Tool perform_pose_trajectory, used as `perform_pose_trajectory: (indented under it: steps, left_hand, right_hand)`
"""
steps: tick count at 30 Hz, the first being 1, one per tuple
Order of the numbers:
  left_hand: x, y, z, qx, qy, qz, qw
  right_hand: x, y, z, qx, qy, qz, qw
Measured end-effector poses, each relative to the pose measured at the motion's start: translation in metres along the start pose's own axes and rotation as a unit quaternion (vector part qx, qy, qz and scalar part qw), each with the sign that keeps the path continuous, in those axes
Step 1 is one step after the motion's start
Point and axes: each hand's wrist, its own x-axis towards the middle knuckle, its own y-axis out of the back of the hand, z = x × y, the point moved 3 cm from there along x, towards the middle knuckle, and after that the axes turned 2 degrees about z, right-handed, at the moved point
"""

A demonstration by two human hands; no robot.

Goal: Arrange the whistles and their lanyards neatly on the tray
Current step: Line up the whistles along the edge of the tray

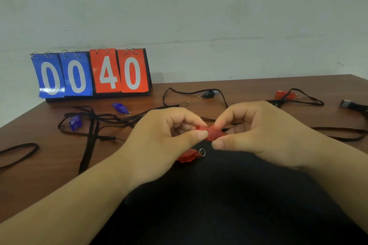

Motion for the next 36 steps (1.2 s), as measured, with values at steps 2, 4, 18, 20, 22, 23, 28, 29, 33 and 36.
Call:
perform_pose_trajectory:
  steps: [2, 4, 18, 20, 22, 23, 28, 29, 33, 36]
  left_hand:
    - [0.000, 0.001, 0.000, 0.010, 0.007, 0.000, 1.000]
    - [0.002, 0.001, 0.000, 0.020, 0.018, -0.006, 1.000]
    - [0.066, -0.010, 0.044, 0.088, 0.000, -0.160, 0.983]
    - [0.074, -0.019, 0.042, 0.119, -0.003, -0.182, 0.976]
    - [0.081, -0.029, 0.040, 0.144, -0.011, -0.201, 0.969]
    - [0.082, -0.033, 0.038, 0.155, -0.017, -0.206, 0.966]
    - [0.079, -0.054, 0.022, 0.237, -0.064, -0.250, 0.937]
    - [0.078, -0.058, 0.019, 0.240, -0.061, -0.253, 0.935]
    - [0.076, -0.067, 0.015, 0.249, -0.073, -0.242, 0.935]
    - [0.076, -0.070, 0.012, 0.276, -0.077, -0.230, 0.930]
  right_hand:
    - [-0.001, 0.000, -0.002, -0.030, -0.001, -0.020, 0.999]
    - [-0.002, -0.001, -0.004, -0.048, -0.007, -0.036, 0.998]
    - [-0.004, 0.044, 0.002, -0.052, -0.082, 0.009, 0.995]
    - [-0.001, 0.049, 0.004, -0.140, -0.078, 0.002, 0.987]
    - [0.001, 0.053, 0.009, -0.208, -0.079, 0.002, 0.975]
    - [0.002, 0.053, 0.011, -0.230, -0.082, -0.002, 0.970]
    - [0.004, 0.039, 0.016, -0.336, -0.111, -0.077, 0.932]
    - [0.004, 0.036, 0.016, -0.353, -0.120, -0.089, 0.924]
    - [0.006, 0.034, 0.022, -0.391, -0.135, -0.091, 0.906]
    - [0.010, 0.041, 0.026, -0.427, -0.144, -0.067, 0.890]
